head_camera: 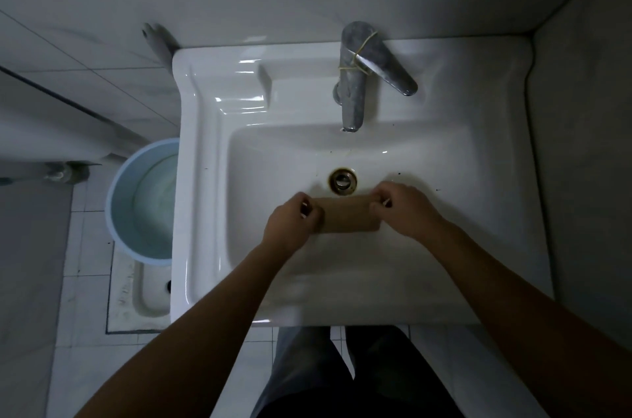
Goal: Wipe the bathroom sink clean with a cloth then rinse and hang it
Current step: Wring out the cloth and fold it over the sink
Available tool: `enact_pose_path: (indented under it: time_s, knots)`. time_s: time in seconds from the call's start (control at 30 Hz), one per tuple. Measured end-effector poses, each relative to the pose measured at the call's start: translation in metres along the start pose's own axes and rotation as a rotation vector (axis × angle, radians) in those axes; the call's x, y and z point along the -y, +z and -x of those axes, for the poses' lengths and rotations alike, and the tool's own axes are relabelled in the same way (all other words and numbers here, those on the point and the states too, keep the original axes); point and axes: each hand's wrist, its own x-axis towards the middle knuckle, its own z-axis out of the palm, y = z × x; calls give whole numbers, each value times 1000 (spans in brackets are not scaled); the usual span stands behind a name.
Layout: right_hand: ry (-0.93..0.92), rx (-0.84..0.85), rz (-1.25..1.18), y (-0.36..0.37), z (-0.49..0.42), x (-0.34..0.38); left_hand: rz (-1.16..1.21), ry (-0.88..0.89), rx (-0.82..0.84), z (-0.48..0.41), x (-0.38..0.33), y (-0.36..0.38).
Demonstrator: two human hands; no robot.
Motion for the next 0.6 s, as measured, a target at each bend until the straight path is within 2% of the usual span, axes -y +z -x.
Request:
enact_pose_path:
  time_s: [0.1, 0.17, 0.27, 0.33, 0.43, 0.6]
  knots:
    - [26, 37, 163, 3, -16, 1, -81, -5, 186, -8, 3, -2]
    - [-47, -9, 239, 10, -17, 6, -99, -7, 257, -6, 8, -4]
    - [-287, 4, 302, 28, -12, 18, -82, -22, 186, 3, 18, -14]
    - [-351, 87, 370, 43, -10, 18, -121, -13, 121, 13, 26, -23]
    - [-269, 164, 473, 61, -9, 9, -48, -11, 7, 31, 36, -34]
    - [-241, 4, 525, 78, -15, 17, 65, 15, -88, 62, 48, -48]
